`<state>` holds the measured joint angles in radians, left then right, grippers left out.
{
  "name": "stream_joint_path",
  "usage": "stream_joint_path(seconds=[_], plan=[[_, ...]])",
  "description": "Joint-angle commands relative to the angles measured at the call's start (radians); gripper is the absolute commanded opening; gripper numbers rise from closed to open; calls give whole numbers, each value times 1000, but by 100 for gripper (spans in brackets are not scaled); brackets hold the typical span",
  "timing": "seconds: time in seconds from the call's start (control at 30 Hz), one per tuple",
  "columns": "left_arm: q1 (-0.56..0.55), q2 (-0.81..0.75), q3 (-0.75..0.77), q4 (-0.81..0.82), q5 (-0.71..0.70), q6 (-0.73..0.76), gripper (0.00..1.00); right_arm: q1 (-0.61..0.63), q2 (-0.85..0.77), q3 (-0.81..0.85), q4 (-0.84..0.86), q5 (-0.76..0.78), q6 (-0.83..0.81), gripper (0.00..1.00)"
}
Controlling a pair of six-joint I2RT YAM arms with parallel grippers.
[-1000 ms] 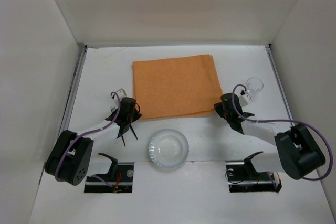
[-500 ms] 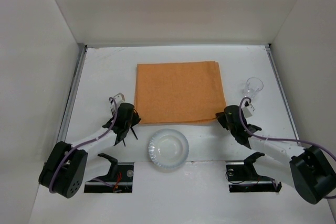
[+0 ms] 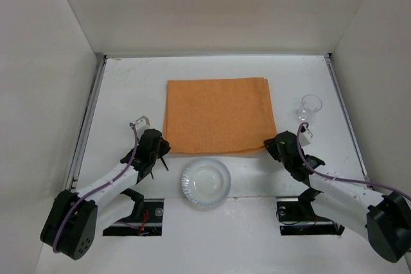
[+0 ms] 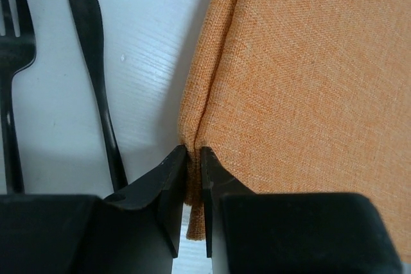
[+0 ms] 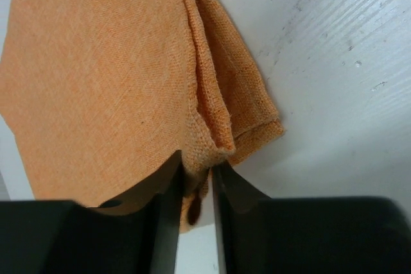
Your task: Set the dinner table for one person
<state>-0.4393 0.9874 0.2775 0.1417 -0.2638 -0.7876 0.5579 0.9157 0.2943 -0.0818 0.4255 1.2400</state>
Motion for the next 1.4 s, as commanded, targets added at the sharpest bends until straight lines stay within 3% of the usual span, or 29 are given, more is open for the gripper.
stream_joint_path(seconds=[0.0,0.07,0.17,0.4,0.5,0.57,0.6,0.67,0.77,0.8,1.2,1.37], plan=[[-5,-56,-31,-68,-40,-6,15,15,-58,-4,-55,30,-5,38],[-5,-82,-24,-89,-41,-6,22,15,-83,14,-91,32,-42,51],[7,-142,-9,-123,-43,5,24,7,-124,43,-140,29,-120,59],[-2,-223,100,-160,-43,76,34,78,-175,108,-181,-22,-332,58],[-34,-213,111,-73,-35,85,36,188,-166,115,-139,-88,-413,45],[-57,-176,114,-2,-25,93,36,280,-175,102,-70,-143,-453,28],[-66,-158,114,21,-25,97,36,318,-175,91,-29,-174,-470,25],[-71,-106,118,80,-23,111,36,362,-175,65,45,-241,-485,30],[-71,-52,135,122,-9,116,36,377,-155,33,131,-365,-484,61],[-71,-38,140,137,-2,117,36,377,-143,23,154,-398,-482,66],[-74,60,138,240,35,108,36,454,149,34,344,-536,-484,70],[-65,53,126,242,40,108,36,483,308,40,461,-564,-458,62]])
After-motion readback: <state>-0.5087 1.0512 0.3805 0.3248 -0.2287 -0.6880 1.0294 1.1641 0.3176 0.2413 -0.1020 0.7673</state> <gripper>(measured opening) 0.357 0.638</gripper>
